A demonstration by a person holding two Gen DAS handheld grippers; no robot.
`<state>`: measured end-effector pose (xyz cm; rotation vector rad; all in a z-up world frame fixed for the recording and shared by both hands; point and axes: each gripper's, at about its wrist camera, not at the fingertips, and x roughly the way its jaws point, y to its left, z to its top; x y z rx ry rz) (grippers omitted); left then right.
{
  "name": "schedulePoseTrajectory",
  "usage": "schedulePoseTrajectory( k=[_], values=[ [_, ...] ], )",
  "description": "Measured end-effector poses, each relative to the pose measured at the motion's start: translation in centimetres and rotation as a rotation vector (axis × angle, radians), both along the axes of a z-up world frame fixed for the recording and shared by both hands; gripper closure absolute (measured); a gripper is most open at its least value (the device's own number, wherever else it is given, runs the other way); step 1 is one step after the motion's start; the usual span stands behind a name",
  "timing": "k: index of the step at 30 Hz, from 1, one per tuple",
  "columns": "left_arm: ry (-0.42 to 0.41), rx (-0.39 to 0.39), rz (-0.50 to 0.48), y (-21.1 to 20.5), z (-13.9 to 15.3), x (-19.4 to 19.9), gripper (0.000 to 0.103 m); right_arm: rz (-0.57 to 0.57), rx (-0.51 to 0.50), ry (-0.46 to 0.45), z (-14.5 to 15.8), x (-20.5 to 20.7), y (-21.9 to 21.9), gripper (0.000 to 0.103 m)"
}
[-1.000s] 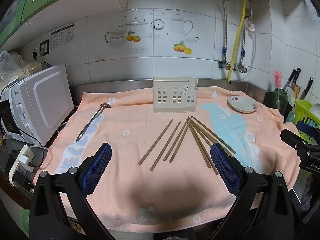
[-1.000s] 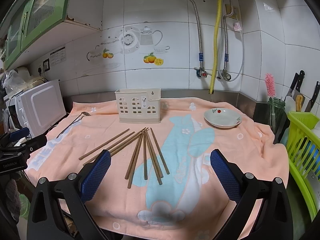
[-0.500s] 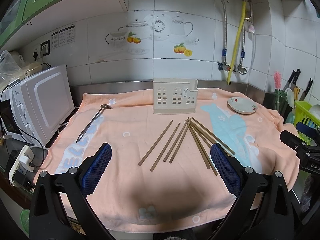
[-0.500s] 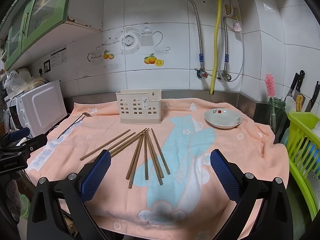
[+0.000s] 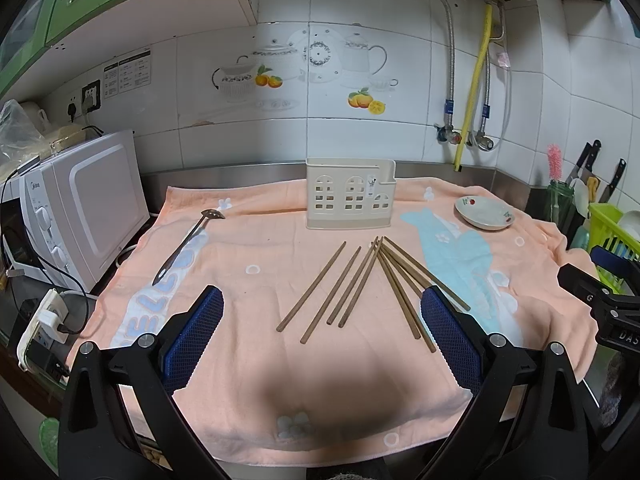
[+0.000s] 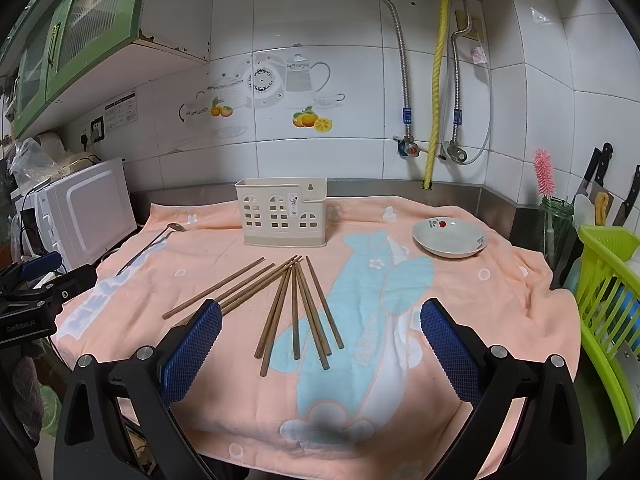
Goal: Organize utensils
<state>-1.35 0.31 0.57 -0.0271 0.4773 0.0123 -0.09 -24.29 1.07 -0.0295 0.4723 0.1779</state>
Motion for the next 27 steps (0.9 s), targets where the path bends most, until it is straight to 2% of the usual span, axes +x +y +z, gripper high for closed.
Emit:
schedulePoseTrajectory(
  k=[27],
  values=[
    [0.060, -0.006, 0.003, 0.3, -1.4, 3.1, 0.006, 0.012, -0.004, 0.066, -1.4, 3.2, 0.6, 0.007]
  ],
)
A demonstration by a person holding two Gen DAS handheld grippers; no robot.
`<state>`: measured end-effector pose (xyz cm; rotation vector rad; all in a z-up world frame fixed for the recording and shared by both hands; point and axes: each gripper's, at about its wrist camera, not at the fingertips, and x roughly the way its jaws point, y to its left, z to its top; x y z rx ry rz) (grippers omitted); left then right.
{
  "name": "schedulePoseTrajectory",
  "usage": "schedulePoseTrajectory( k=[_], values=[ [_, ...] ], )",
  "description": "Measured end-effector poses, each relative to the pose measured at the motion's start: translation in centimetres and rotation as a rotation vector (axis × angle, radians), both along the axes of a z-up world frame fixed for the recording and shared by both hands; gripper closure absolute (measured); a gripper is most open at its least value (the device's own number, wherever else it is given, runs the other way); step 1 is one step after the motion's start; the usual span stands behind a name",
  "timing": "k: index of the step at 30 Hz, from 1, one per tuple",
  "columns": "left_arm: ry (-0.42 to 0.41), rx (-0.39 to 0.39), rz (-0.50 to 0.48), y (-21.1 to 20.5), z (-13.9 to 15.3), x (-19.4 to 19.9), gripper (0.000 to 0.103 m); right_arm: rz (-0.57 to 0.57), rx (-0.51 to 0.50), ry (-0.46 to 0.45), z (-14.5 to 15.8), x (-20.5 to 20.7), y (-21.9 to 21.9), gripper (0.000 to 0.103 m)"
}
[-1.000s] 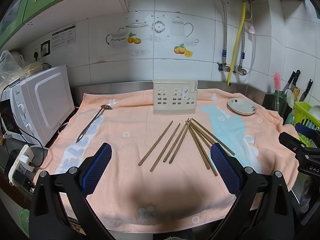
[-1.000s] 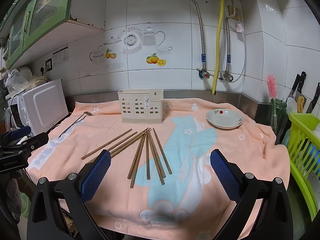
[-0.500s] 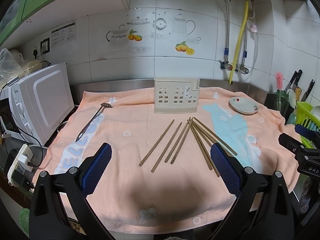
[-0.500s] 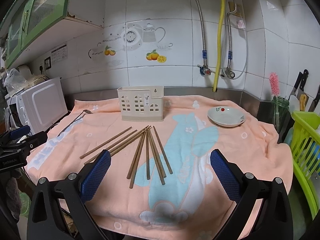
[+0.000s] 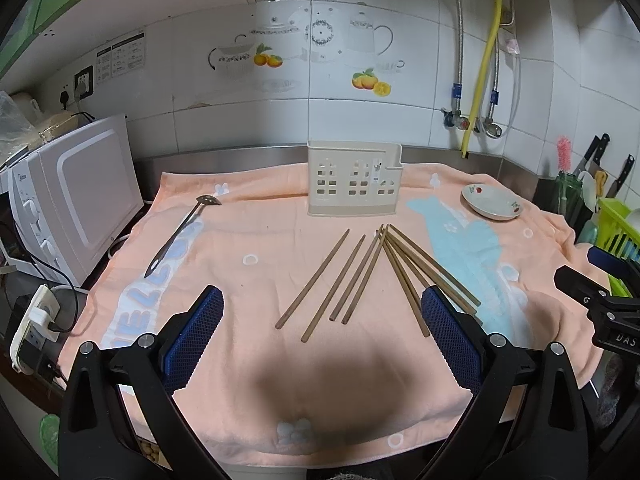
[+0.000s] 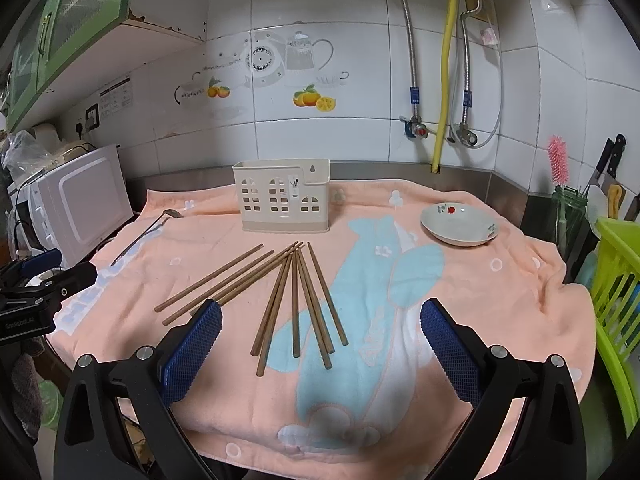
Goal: Organize utensils
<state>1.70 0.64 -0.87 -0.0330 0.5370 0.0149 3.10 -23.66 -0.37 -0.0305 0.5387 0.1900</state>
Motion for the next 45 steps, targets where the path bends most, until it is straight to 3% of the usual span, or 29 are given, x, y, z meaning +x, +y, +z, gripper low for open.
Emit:
schedulePoseTrajectory(
  k=[45],
  values=[
    [0.213, -0.017, 0.041, 2.7, -6.3, 8.7, 0.006, 0.046, -0.045, 0.202, -6.8, 9.2, 1.1, 0.007]
  ],
)
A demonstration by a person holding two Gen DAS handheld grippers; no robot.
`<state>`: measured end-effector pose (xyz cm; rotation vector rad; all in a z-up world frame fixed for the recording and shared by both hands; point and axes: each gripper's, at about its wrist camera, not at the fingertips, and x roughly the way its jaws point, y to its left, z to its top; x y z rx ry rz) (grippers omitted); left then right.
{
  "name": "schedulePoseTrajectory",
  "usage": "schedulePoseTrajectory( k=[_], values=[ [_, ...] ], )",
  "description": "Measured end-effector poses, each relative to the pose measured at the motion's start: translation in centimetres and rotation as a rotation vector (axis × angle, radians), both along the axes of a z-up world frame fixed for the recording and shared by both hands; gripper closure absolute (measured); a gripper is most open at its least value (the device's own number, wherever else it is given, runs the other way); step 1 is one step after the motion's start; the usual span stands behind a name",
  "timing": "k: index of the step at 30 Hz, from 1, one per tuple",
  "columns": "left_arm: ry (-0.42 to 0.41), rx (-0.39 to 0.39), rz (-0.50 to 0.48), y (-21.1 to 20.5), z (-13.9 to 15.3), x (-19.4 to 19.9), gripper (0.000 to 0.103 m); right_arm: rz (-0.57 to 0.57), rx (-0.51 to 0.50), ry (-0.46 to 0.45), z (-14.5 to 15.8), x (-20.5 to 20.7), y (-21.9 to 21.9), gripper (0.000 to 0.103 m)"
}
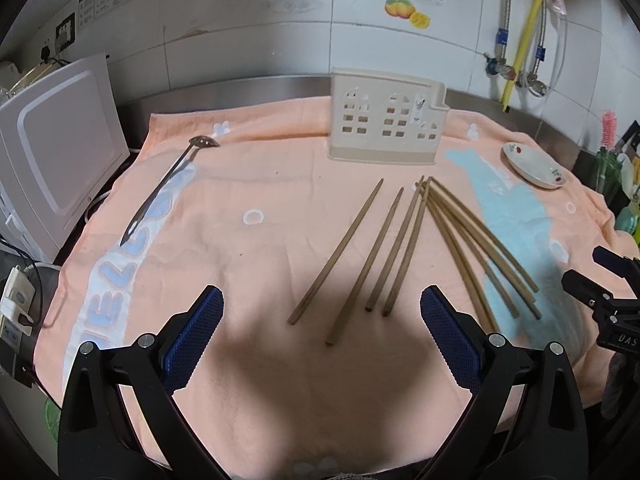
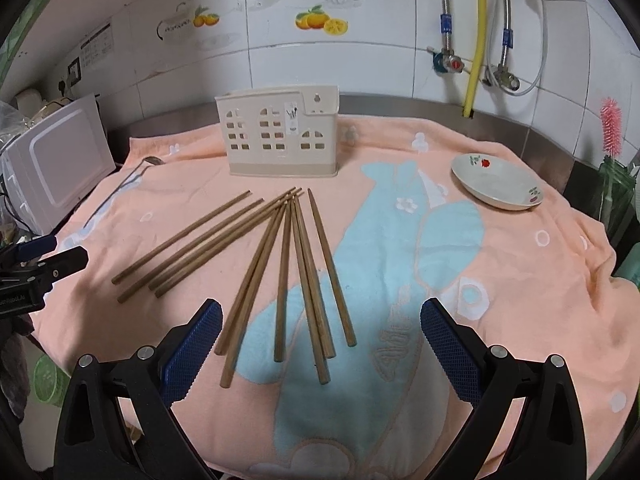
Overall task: Organize utensils
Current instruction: 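Lower the left tool onto one wooden chopstick and close it while the right tool closes on another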
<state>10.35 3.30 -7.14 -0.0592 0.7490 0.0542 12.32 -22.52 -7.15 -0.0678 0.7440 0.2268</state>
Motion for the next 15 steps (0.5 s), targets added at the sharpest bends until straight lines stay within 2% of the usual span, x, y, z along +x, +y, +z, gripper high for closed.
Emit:
schedulePoseTrajectory(
  k=[9, 15],
  values=[
    [0.035, -0.011, -0.001, 1.4, -1.7, 1.5, 0.007, 0.017, -0.007, 0.034, -1.6, 1.6, -0.2, 0.007],
    [0.059, -0.024, -0.009, 2.2, -2.6, 2.4, 0.015, 0.035, -0.009, 0.054, -2.3, 2.9, -0.4, 0.008]
  ],
)
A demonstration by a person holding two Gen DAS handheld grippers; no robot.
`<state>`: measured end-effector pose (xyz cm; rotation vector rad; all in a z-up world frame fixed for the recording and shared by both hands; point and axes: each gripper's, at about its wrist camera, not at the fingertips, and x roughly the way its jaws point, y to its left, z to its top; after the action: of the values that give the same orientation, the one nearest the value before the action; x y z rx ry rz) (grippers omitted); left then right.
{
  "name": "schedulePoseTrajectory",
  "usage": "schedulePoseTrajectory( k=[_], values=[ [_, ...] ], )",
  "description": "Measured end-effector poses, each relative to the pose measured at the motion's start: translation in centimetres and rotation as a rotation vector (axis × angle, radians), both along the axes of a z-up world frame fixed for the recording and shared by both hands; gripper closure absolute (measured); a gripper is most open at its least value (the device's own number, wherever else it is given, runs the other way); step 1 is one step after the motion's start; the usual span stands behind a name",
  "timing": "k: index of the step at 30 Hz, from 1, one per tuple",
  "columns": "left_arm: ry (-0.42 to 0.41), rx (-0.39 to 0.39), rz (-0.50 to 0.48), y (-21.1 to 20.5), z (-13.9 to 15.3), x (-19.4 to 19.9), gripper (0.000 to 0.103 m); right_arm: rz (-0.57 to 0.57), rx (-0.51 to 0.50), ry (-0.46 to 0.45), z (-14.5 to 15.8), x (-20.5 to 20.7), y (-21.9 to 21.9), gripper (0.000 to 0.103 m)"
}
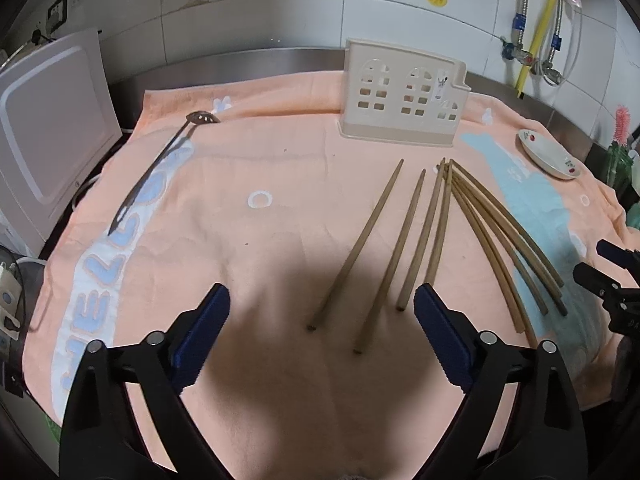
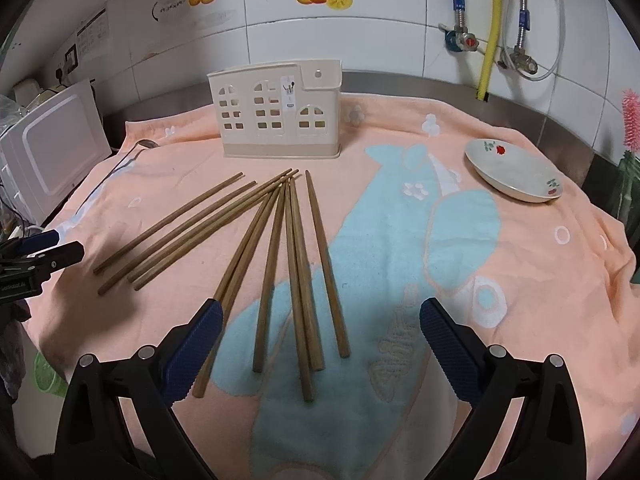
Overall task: Organize utensils
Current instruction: 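Lower the left tool onto one wooden chopstick and close it while the right tool closes on another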
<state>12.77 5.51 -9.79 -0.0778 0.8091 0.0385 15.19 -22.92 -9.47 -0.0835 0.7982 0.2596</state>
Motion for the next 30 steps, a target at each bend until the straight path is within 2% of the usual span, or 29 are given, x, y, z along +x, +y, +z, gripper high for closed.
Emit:
schedulePoseTrajectory(
  k=[3, 5, 7, 14, 18, 19, 23, 26, 30],
  values=[
    [0.012, -0.012, -0.008, 0.3, -0.5, 0.3, 0.021, 0.013, -0.004, 0.005, -0.2, 0.5, 0.0, 0.010],
    [0.021, -0.018, -0.019, 0.3, -0.8, 0.6, 0.024, 0.015, -0.011, 0.004, -0.4, 0.8, 0.0, 0.022],
    [0.025, -0.018, -0.032, 0.3, -1.1, 0.7, 0.028, 0.018, 0.005, 0.023, -0.6, 1.3, -0.3, 0.026],
    [0.039, -0.056, -0.075, 0.5, -1.7, 1.5, 0.053, 0.027, 0.012, 0.040, -1.1, 2.2, -0.6, 0.045],
    [0.047, -0.060, -0.105, 0.2, -2.0, 1.9, 0.066, 0.026, 0.017, 0.059, -1.7, 2.8, -0.7, 0.051],
    [0.049, -0.057, -0.113, 0.0, -2.1, 2.0, 0.068, 0.031, 0.021, 0.061, -1.8, 2.9, -0.7, 0.056],
    [0.056, -0.053, -0.138, -0.2, -2.5, 2.6, 0.074, 0.044, 0.028, 0.076, -2.2, 3.3, -0.5, 0.065],
    [0.074, -0.058, -0.147, 0.0, -3.0, 3.2, 0.084, 0.046, 0.035, 0.083, -2.4, 3.5, -0.5, 0.070],
    [0.079, -0.064, -0.156, 0.2, -3.4, 3.8, 0.087, 0.049, 0.033, 0.090, -2.8, 3.7, -0.5, 0.075]
  ],
)
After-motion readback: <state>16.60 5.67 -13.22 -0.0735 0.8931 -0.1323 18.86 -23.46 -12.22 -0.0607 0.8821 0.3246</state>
